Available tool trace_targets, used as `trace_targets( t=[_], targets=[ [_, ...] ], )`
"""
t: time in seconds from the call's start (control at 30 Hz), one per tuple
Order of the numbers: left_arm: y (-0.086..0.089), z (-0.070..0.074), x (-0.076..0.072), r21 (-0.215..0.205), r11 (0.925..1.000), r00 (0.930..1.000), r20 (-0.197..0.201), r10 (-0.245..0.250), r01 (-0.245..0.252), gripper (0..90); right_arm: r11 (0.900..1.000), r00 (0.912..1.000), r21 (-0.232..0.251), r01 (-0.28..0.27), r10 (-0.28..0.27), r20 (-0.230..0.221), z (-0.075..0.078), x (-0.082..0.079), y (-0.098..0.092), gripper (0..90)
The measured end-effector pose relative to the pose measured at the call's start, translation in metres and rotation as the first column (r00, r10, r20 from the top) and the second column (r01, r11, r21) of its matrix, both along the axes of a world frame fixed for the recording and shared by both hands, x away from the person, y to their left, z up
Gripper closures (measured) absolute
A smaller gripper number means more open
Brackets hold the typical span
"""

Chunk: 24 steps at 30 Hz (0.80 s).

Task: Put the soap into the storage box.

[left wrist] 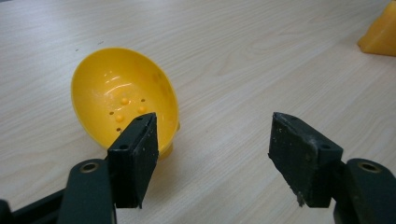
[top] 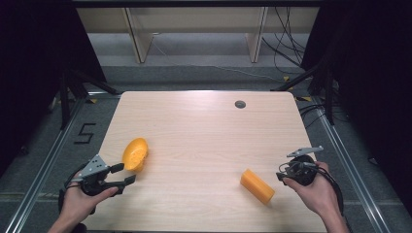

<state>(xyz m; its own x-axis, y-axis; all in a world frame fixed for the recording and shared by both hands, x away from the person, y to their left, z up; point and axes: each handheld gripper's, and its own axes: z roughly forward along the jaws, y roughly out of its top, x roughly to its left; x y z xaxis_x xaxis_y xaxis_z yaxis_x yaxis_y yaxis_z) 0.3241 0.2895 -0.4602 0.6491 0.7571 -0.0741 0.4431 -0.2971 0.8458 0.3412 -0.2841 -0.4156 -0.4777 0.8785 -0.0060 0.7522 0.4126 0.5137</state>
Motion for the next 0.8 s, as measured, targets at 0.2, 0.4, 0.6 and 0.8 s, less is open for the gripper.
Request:
trace_targets(
  t=[0.2, 0.4, 0.6, 0.8],
  targets=[
    [-0.001, 0.000, 0.000, 0.002, 1.0000, 1.0000, 0.006, -0.003, 0.003, 32.4, 0.990, 0.9879, -0.078, -0.117, 0.108, -0.112, 0.021, 0.000, 0.012, 64.7],
    [-0.001, 0.000, -0.001, 0.012, 0.9999, 1.0000, -0.001, -0.005, 0.005, 32.4, 0.971, 0.9412, -0.078, -0.226, 0.197, -0.275, 0.033, 0.005, 0.033, 62.6],
    [-0.001, -0.001, 0.000, 0.010, 0.9999, 0.9999, 0.001, -0.010, 0.010, 32.4, 0.949, 0.9129, -0.108, -0.296, 0.248, -0.324, 0.025, 0.015, 0.054, 56.4],
    [-0.002, 0.000, -0.002, 0.017, 0.9998, 1.0000, 0.003, -0.003, 0.003, 32.3, 0.936, 0.8963, -0.123, -0.328, 0.268, -0.353, 0.018, 0.020, 0.065, 52.2]
  ],
)
